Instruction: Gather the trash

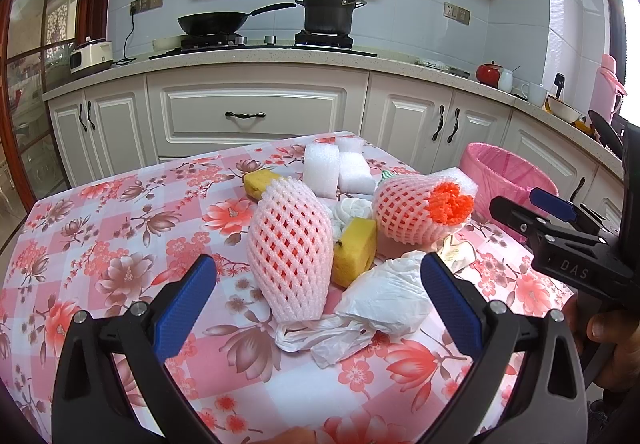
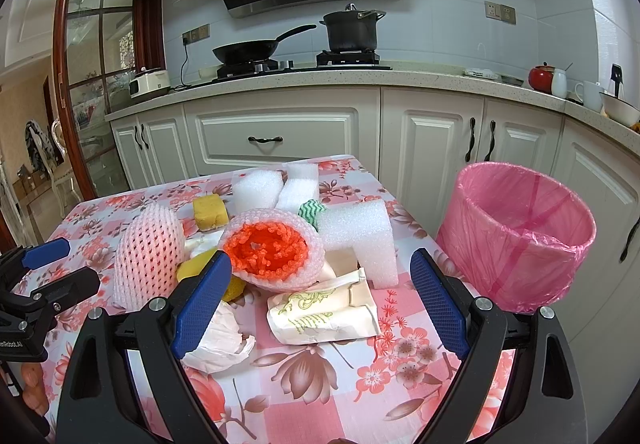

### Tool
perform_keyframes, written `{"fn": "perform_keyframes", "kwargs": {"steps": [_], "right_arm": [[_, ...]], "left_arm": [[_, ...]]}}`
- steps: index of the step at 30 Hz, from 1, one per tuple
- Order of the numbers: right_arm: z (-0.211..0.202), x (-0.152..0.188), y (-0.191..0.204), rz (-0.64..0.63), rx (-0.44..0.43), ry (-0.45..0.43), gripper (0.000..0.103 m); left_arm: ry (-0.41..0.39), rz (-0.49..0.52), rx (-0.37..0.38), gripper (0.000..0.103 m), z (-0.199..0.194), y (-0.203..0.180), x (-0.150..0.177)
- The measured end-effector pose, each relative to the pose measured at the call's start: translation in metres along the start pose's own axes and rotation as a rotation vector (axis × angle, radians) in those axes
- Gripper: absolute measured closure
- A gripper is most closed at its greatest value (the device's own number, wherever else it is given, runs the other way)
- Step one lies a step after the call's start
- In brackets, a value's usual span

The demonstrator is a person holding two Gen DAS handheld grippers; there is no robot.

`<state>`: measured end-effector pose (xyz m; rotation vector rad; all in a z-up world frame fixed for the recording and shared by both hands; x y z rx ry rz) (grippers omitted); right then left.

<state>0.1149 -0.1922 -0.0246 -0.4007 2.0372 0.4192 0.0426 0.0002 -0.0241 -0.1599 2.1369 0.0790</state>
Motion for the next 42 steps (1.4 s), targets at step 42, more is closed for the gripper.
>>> {"fn": "perform_keyframes", "kwargs": {"steps": [42], "right_arm": [[0.015, 0.002, -0.040, 0.025, 0.019, 0.042, 0.018]], "left_arm": [[0.069, -0.024, -0.010, 0.009, 0.020, 0.009, 0.002]]}}
Point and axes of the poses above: each gripper's, at about its wrist camera, not at the fingertips, and z roughly the way its jaws point, y to its left, x to its underside, the point moved 5 cm from there along z, roughly the way its jaws point, and after that the axes turned 7 degrees about -x, right-handed, at the moved point
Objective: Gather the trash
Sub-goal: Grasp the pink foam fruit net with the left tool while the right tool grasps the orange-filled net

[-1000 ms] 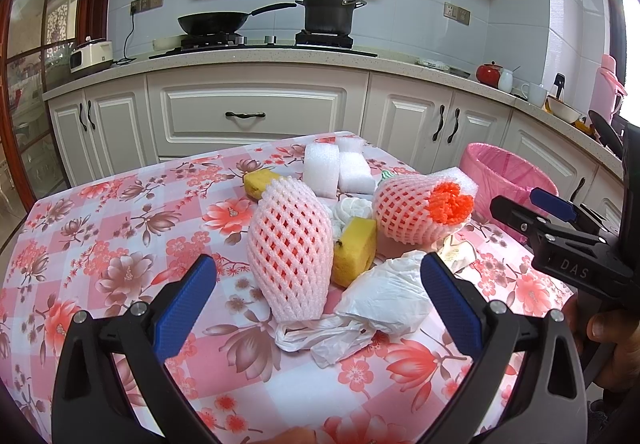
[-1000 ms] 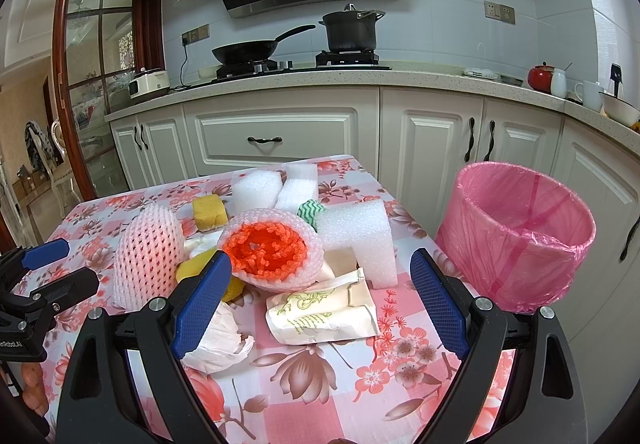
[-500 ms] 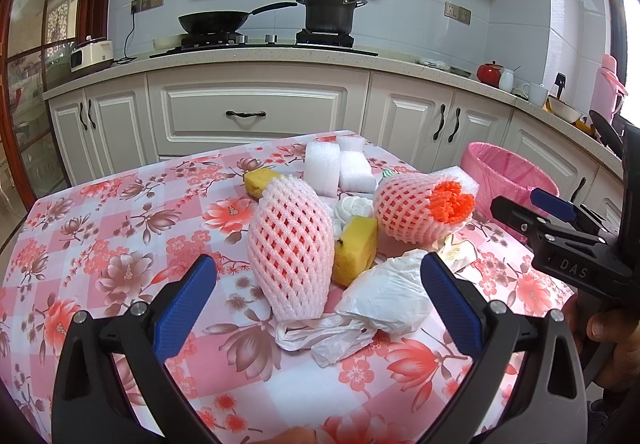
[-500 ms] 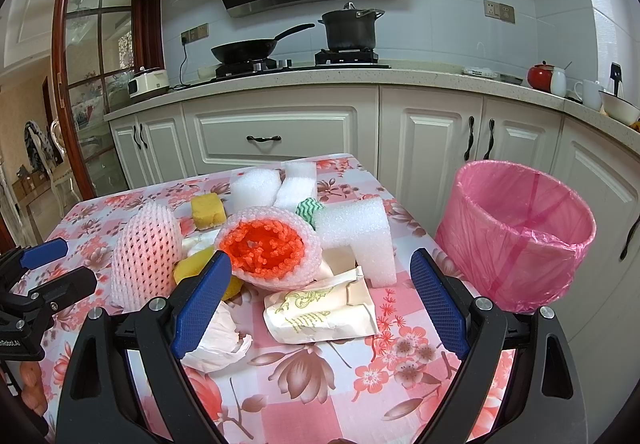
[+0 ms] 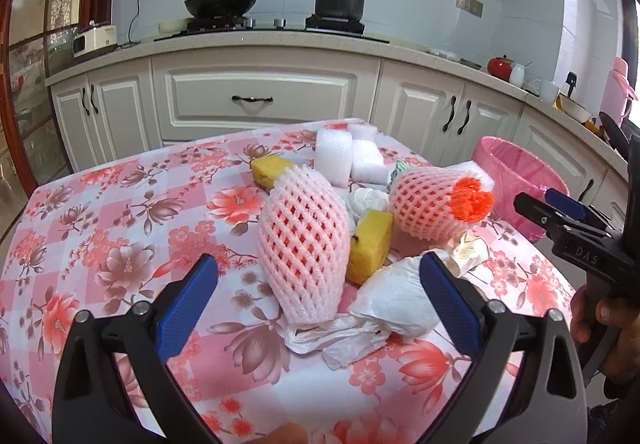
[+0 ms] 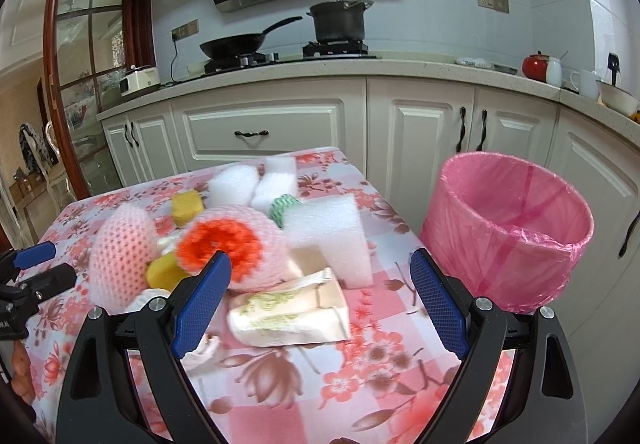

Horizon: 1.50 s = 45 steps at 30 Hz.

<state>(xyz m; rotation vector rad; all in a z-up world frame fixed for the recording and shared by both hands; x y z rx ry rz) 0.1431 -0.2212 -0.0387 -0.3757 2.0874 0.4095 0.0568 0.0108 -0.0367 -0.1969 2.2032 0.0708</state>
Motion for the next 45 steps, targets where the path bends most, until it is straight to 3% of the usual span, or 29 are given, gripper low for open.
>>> {"fn": "perform_keyframes", "kwargs": {"steps": [4, 9, 13, 18, 20, 23, 33, 34, 36, 41, 45], "right_arm": [[0.011, 0.001, -0.009, -0.007, 0.001, 0.030, 0.018], [0.023, -0.003, -0.014, -0.004, -0.004, 0.048, 0.018], [0.022, -0.012, -0.008, -0.002, -0.028, 0.033, 0.018], [0.019, -0.020, 0.015, -0.030, -0.089, 0.029, 0.018], [0.023, -0.022, 0.023, -0.042, -0.106, 0.034, 0.018], [0.029, -0.024, 0.033, -0.047, -0.127, 0.047, 0.018], [0.060, -0.021, 0.062, -0.099, -0.158, 0.124, 0.018], [0.063, -0.019, 0.063, -0.102, -0.163, 0.138, 0.020], [0.068, -0.014, 0.066, -0.108, -0.174, 0.165, 0.042], [0.071, -0.008, 0.068, -0.109, -0.201, 0.191, 0.069], [0.065, -0.010, 0.065, -0.103, -0.216, 0.176, 0.076]], "left_arm": [[0.036, -0.009, -0.001, 0.018, 0.016, 0.003, -0.004], [0.079, -0.018, -0.007, 0.021, 0.034, 0.007, -0.004], [0.108, -0.025, -0.007, 0.032, 0.046, 0.008, -0.002], [0.132, -0.024, 0.003, 0.052, 0.055, 0.006, 0.000], [0.140, -0.029, 0.011, 0.065, 0.057, 0.006, 0.001], [0.144, -0.036, 0.023, 0.073, 0.058, 0.007, 0.001], [0.127, -0.045, 0.035, 0.079, 0.046, 0.008, -0.004], [0.123, -0.045, 0.035, 0.079, 0.044, 0.008, -0.004], [0.117, -0.045, 0.034, 0.079, 0.040, 0.007, -0.005], [0.106, -0.041, 0.021, 0.079, 0.033, 0.007, -0.010], [0.098, -0.038, 0.008, 0.079, 0.029, 0.007, -0.015]]}}
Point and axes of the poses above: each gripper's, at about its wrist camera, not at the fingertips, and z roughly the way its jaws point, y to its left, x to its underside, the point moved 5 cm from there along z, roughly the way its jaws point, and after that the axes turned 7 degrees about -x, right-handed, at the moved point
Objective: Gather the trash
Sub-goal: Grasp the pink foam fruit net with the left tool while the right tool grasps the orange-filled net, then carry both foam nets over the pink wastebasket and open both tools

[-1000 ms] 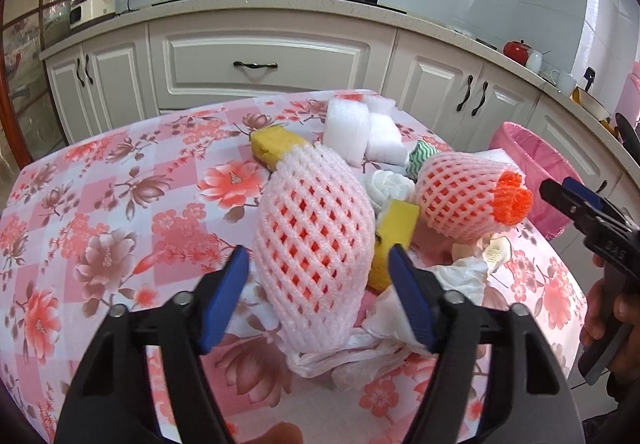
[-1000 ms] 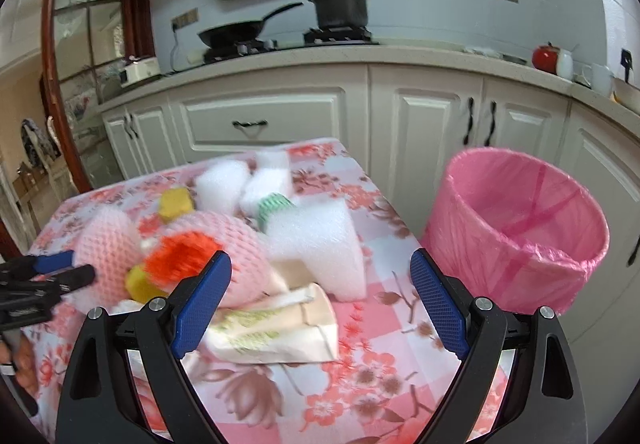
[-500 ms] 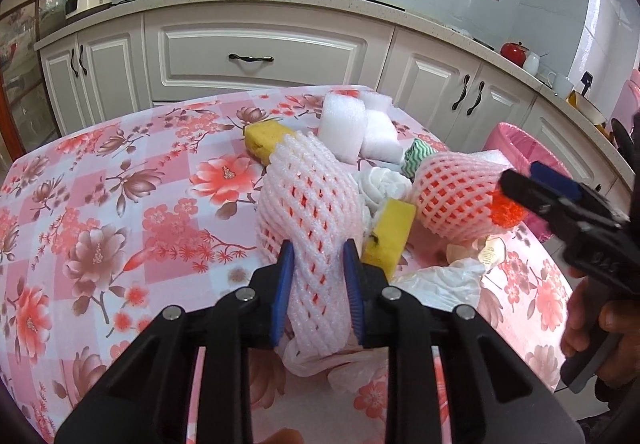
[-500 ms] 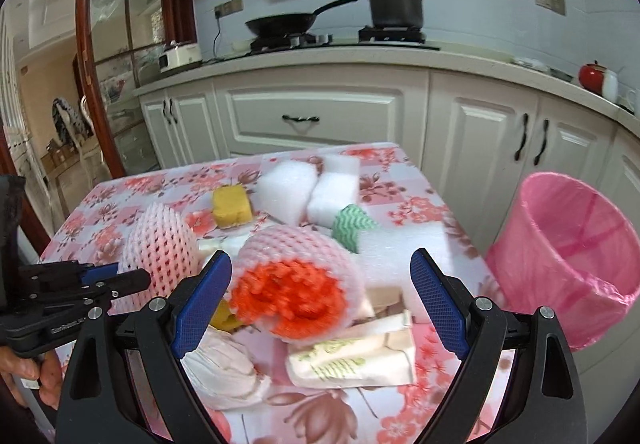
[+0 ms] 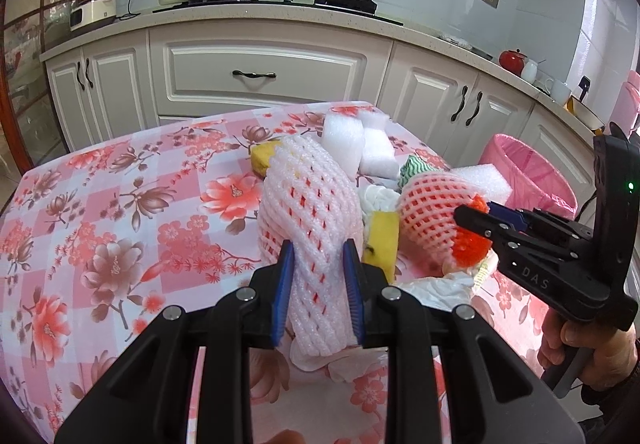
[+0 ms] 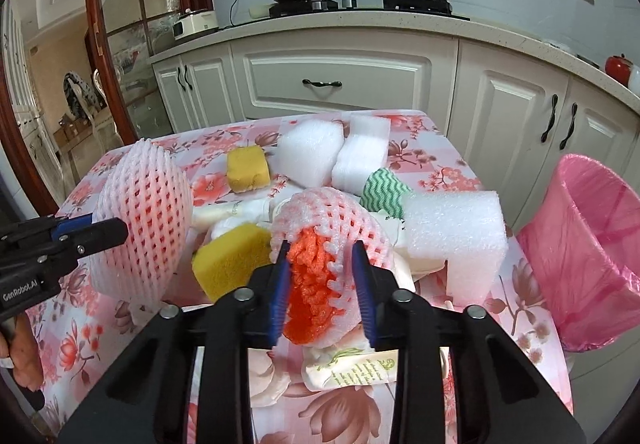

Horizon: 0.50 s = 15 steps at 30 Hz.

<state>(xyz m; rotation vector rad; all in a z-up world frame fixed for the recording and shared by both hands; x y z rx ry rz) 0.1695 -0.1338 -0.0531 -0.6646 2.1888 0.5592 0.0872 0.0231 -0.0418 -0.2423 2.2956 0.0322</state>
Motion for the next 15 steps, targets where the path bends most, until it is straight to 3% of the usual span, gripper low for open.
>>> {"fn": "perform_keyframes", "kwargs": {"steps": [8, 15], "right_arm": [[-0.025, -0.012, -0.006, 0.017, -0.025, -0.057, 0.077], [-0.059, -0.029, -0.041, 0.052, 0.010, -0.121, 0.077]], "left_arm": [[-0.032, 0.023, -0.030, 0.079, -0.014, -0.008, -0.019], [-0.062, 0.064, -0.033, 0.079, -0.021, -0.031, -0.042]]}}
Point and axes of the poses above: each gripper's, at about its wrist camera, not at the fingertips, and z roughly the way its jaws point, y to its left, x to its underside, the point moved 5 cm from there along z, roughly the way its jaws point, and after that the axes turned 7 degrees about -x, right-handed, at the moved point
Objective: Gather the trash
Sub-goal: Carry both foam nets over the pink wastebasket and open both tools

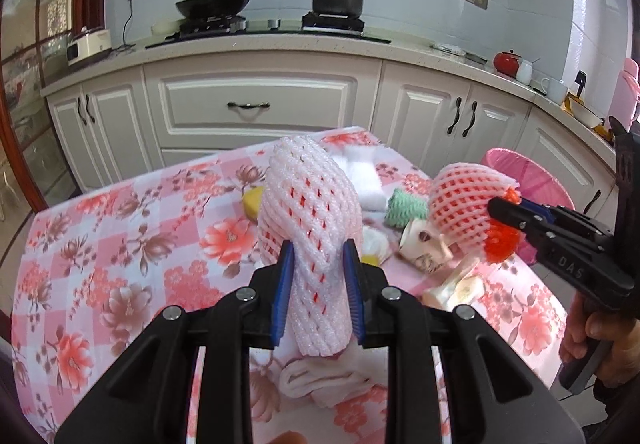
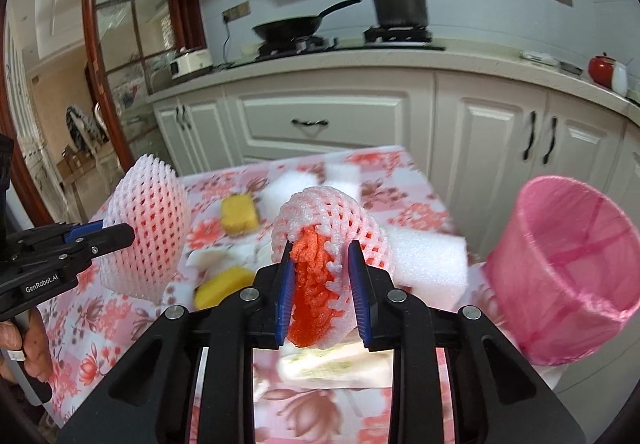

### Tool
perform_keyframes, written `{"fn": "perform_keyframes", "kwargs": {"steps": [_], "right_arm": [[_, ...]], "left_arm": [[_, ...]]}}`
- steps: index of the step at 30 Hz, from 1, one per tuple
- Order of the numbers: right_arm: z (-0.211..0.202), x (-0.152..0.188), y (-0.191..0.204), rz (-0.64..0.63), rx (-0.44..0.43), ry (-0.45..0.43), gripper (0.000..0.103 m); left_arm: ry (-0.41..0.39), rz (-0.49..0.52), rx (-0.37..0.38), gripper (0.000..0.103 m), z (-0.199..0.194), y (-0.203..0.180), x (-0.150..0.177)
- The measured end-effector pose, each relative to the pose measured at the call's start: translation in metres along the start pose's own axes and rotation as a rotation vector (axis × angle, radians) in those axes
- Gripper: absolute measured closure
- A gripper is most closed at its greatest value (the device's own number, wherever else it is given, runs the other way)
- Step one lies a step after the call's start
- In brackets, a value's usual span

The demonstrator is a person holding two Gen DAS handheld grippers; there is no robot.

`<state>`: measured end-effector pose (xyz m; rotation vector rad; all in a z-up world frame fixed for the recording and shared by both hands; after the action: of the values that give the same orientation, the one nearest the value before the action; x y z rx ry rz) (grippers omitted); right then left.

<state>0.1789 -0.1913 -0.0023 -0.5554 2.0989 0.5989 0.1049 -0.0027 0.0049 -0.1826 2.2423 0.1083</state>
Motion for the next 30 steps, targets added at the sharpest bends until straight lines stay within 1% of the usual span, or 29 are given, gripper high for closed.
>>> {"fn": "perform_keyframes", "kwargs": {"steps": [2, 6, 11, 15, 23, 26, 30], "right_arm": [[-0.009, -0.006, -0.013, 0.004, 0.024, -0.019, 0.077], [-0.029, -0.014, -0.055, 0.030, 0.092, -0.048, 0.077], [-0.048, -0.020, -0.104, 0.058, 0.170, -0.071, 0.077], [-0.059, -0.023, -0.142, 0.086, 0.225, -0.085, 0.077], [-0.073, -0.024, -0.215, 0.141, 0.320, -0.084, 0.077], [-0.076, -0.019, -0.232, 0.150, 0.338, -0.072, 0.077], [-0.077, -0.014, -0.250, 0.168, 0.356, -0.063, 0.075]], "left_arm": [[-0.011, 0.013, 0.006, 0.079, 0.000, -0.010, -0.009], [-0.029, 0.047, 0.025, 0.079, 0.002, -0.036, -0.026], [-0.047, 0.073, 0.069, 0.078, 0.009, -0.075, -0.049], [-0.061, 0.098, 0.129, 0.078, 0.014, -0.112, -0.068], [-0.077, 0.160, 0.260, 0.076, 0.028, -0.203, -0.102], [-0.067, 0.163, 0.315, 0.075, 0.036, -0.236, -0.110], [-0.039, 0.178, 0.361, 0.075, 0.051, -0.275, -0.113]]}}
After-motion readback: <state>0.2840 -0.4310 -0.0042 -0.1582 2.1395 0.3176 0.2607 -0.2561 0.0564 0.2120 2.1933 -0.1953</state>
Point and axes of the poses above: each gripper's, at about its wrist camera, not at the fingertips, and z roughly the way its jaws point, y to its left, x to its underside, the point moved 5 cm from there along z, roughly the way its jaws point, and after that the axes turned 7 degrees about -x, right-handed, at the moved point
